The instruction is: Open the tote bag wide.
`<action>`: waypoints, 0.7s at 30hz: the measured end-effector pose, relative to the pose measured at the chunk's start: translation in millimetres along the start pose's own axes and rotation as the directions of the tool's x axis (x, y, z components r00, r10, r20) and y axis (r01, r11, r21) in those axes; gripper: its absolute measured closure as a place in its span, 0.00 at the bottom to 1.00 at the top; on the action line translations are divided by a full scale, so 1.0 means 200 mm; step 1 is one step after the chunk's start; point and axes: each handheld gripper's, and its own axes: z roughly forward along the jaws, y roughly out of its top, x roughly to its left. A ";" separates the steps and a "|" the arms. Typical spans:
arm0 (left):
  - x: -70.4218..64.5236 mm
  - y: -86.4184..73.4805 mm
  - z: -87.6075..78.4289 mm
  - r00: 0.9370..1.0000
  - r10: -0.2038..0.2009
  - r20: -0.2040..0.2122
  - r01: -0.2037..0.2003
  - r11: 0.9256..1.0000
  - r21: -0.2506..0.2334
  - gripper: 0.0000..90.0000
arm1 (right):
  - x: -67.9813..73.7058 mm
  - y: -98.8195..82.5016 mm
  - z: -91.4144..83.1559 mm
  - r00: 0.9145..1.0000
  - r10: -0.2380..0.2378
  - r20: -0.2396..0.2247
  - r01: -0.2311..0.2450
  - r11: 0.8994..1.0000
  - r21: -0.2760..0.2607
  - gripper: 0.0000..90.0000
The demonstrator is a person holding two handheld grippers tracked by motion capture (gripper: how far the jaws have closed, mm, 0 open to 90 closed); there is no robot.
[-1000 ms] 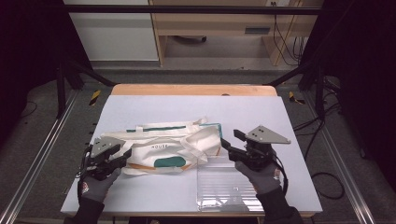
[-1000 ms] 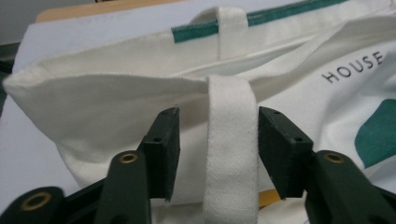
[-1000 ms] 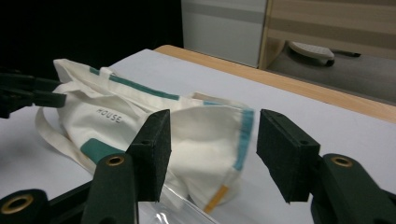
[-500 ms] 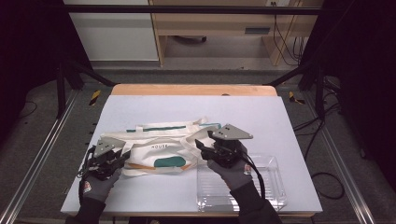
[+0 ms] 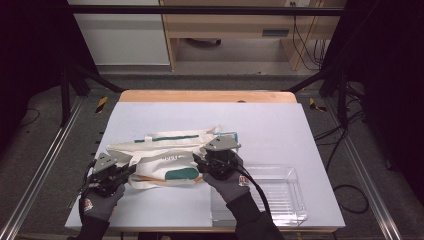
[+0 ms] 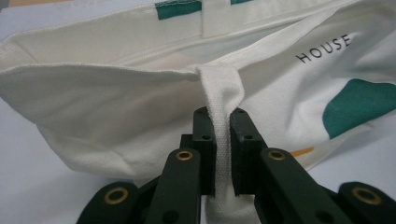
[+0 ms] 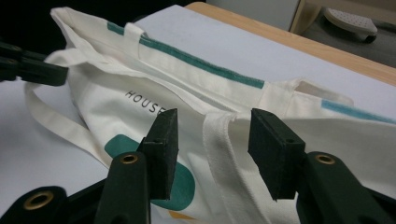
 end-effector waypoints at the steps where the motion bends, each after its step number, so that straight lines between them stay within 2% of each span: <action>1: 0.00 -0.01 -0.01 1.000 -0.002 0.007 0.002 1.000 -0.003 0.91 | 0.00 -0.01 0.01 1.000 -0.004 0.004 0.004 1.000 0.007 0.59; 6: -0.03 -0.03 -0.07 1.000 0.000 0.023 0.001 1.000 -0.027 0.91 | 0.00 -0.04 0.07 1.000 -0.001 0.024 0.000 0.999 0.048 0.60; 10: -0.04 -0.03 -0.06 1.000 -0.004 0.022 0.004 1.000 -0.021 0.91 | -0.01 -0.06 0.10 0.998 -0.016 0.055 0.011 0.996 0.086 0.75; 11: -0.04 -0.04 -0.06 1.000 -0.002 0.022 0.003 1.000 -0.019 0.91 | -0.01 -0.06 0.10 0.998 -0.016 0.055 0.011 0.996 0.086 0.75; 12: -0.04 -0.04 -0.06 1.000 -0.005 0.024 0.006 1.000 -0.019 0.91 | -0.01 -0.06 0.10 0.999 -0.006 0.051 0.002 0.996 0.094 0.86; 13: -0.04 -0.04 -0.06 1.000 -0.005 0.022 0.006 1.000 -0.019 0.91 | -0.01 -0.06 0.10 0.999 -0.006 0.051 0.002 0.996 0.094 0.86; 14: -0.04 -0.04 -0.06 1.000 -0.005 0.022 0.006 1.000 -0.022 0.91 | -0.02 -0.06 0.10 0.999 0.003 0.036 -0.006 0.995 0.104 0.95; 21: -0.03 -0.04 -0.05 1.000 -0.019 0.010 0.020 0.999 -0.026 0.89 | -0.01 -0.08 0.07 1.000 0.017 -0.021 -0.015 0.993 0.118 0.98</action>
